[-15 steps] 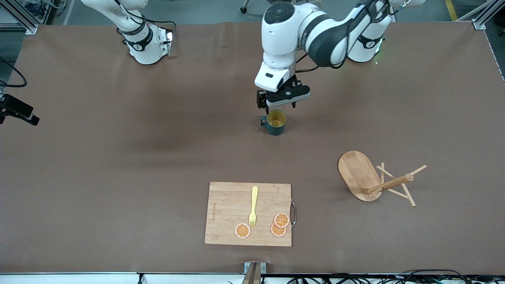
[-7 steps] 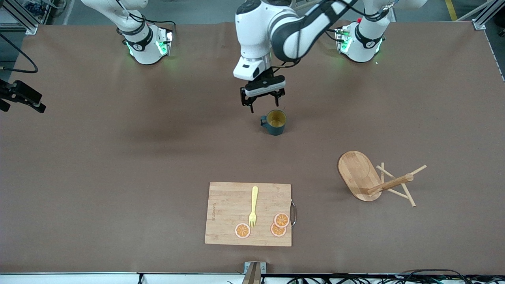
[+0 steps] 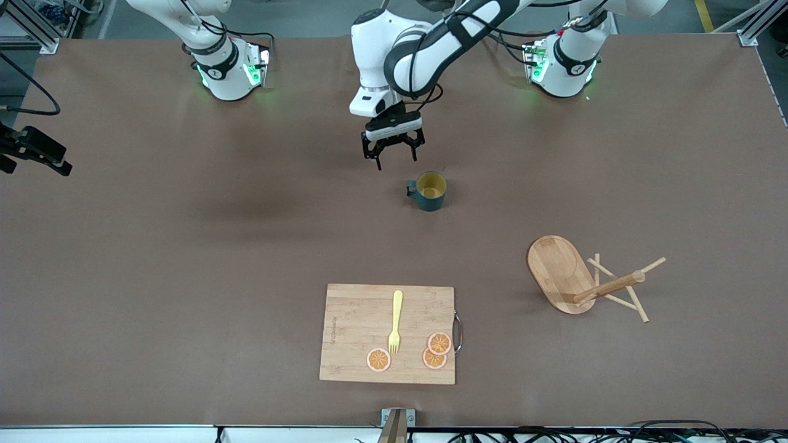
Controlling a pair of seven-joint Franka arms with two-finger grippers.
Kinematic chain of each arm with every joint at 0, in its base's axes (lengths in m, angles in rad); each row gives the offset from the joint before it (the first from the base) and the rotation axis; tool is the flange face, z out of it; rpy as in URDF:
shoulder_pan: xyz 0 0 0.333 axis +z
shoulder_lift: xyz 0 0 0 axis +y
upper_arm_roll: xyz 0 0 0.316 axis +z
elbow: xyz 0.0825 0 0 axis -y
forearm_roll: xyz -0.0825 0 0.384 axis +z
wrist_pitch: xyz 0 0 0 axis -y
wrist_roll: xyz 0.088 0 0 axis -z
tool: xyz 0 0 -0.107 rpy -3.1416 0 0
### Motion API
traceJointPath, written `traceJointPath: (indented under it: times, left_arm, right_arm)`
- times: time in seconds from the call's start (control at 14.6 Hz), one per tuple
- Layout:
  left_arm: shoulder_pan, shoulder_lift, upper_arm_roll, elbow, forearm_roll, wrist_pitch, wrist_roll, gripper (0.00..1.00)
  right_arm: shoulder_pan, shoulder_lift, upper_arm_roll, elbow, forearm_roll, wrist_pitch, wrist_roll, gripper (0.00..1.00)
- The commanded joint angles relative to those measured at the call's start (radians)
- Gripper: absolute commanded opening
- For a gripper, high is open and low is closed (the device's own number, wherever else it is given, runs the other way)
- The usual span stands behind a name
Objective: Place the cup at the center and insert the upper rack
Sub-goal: 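Lower the left gripper beside the mug handle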
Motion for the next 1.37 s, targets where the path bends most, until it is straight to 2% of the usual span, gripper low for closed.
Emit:
traceJointPath:
  times: [0.0, 0.48, 0.69, 0.89, 1.1, 1.3]
  left_arm:
    - [-0.03, 0.038, 0.0, -0.011, 0.107, -0.008, -0.116, 0.98]
    - [-0.113, 0.107, 0.015, -0.008, 0.155, -0.082, -0.184, 0.98]
    - [-0.153, 0.153, 0.035, -0.005, 0.268, -0.122, -0.271, 0.98]
    - [-0.211, 0.193, 0.088, 0.002, 0.353, -0.17, -0.36, 0.98]
    - [-0.246, 0.201, 0.124, 0.003, 0.37, -0.17, -0.368, 0.98]
    - [-0.338, 0.215, 0.222, 0.031, 0.375, -0.17, -0.368, 0.98]
  right_arm:
    - [-0.011, -0.023, 0.005, -0.014, -0.007, 0.001, -0.001, 1.0]
    - [-0.005, -0.025, 0.01, -0.013, -0.007, 0.008, -0.002, 1.0]
    - [-0.005, -0.02, 0.013, 0.02, -0.009, 0.002, -0.01, 1.0]
    - [-0.008, -0.02, 0.01, 0.02, -0.009, -0.002, -0.01, 1.0]
    - [-0.008, -0.02, 0.01, 0.02, -0.01, -0.004, -0.01, 1.0]
    - [-0.009, -0.02, 0.01, 0.02, -0.009, -0.016, -0.01, 1.0]
